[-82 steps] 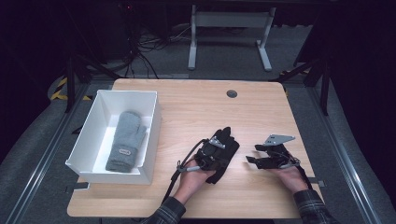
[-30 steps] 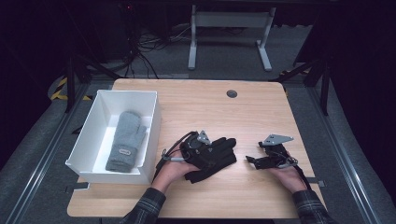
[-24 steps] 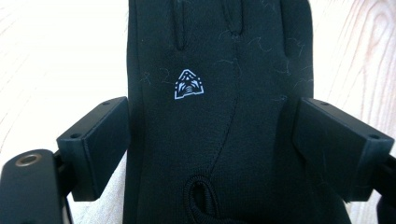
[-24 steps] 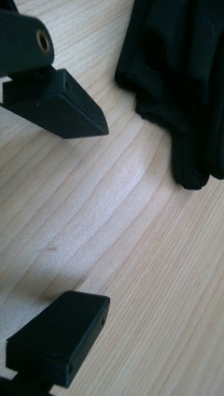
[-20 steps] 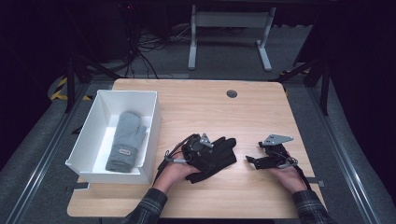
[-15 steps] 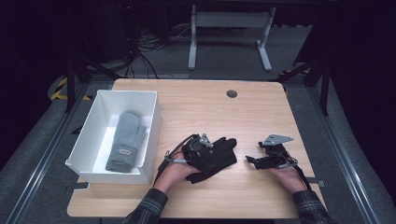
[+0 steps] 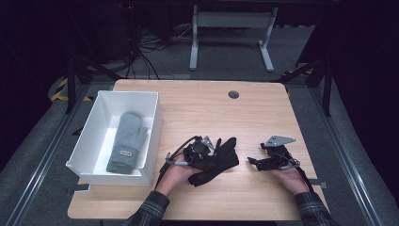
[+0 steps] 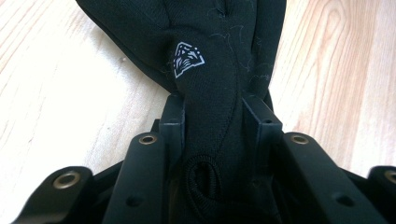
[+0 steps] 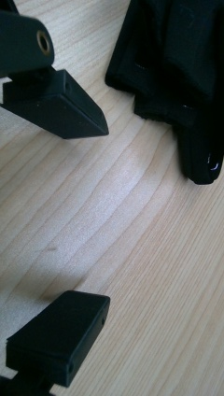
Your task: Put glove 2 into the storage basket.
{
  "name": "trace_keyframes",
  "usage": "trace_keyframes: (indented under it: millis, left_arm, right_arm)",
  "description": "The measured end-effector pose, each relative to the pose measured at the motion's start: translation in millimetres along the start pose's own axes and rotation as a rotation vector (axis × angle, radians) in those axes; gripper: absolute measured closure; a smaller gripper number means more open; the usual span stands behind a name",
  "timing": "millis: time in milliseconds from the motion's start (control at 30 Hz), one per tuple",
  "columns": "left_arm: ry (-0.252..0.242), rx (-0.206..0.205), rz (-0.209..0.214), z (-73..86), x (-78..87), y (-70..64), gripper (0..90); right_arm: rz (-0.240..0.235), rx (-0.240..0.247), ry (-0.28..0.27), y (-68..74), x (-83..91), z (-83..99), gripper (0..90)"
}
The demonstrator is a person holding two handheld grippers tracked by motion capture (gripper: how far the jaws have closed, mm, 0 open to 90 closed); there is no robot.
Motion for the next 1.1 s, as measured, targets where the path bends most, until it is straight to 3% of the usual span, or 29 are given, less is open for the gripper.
trace_keyframes:
  millis: [367,900,1100]
  left_arm:
    - [-0.063,0.069,-0.016,-16.8,21.7,-3.2,67.4]
    - [-0.122,0.076,-0.07,-60.7,80.1,-9.2,67.5]
    - [-0.133,0.08,-0.088,-68.6,98.6,-6.6,67.5]
  right_arm:
    - [-0.003,-0.001,-0.002,0.3,0.1,0.0,15.9]
    - [-0.001,-0.002,-0.002,0.4,0.2,0.1,15.9]
    - [-0.001,-0.002,-0.002,0.4,0.2,0.1,15.9]
Point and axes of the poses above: each handheld gripper's, and its own axes: x roughly backward along the jaws, z roughly out of its underside, y roughly to its left, the point moved 7 cm from there along -x, roughly forward along the jaws, and after that the axes turned 11 degrees about -y, right-handed, at the moved point
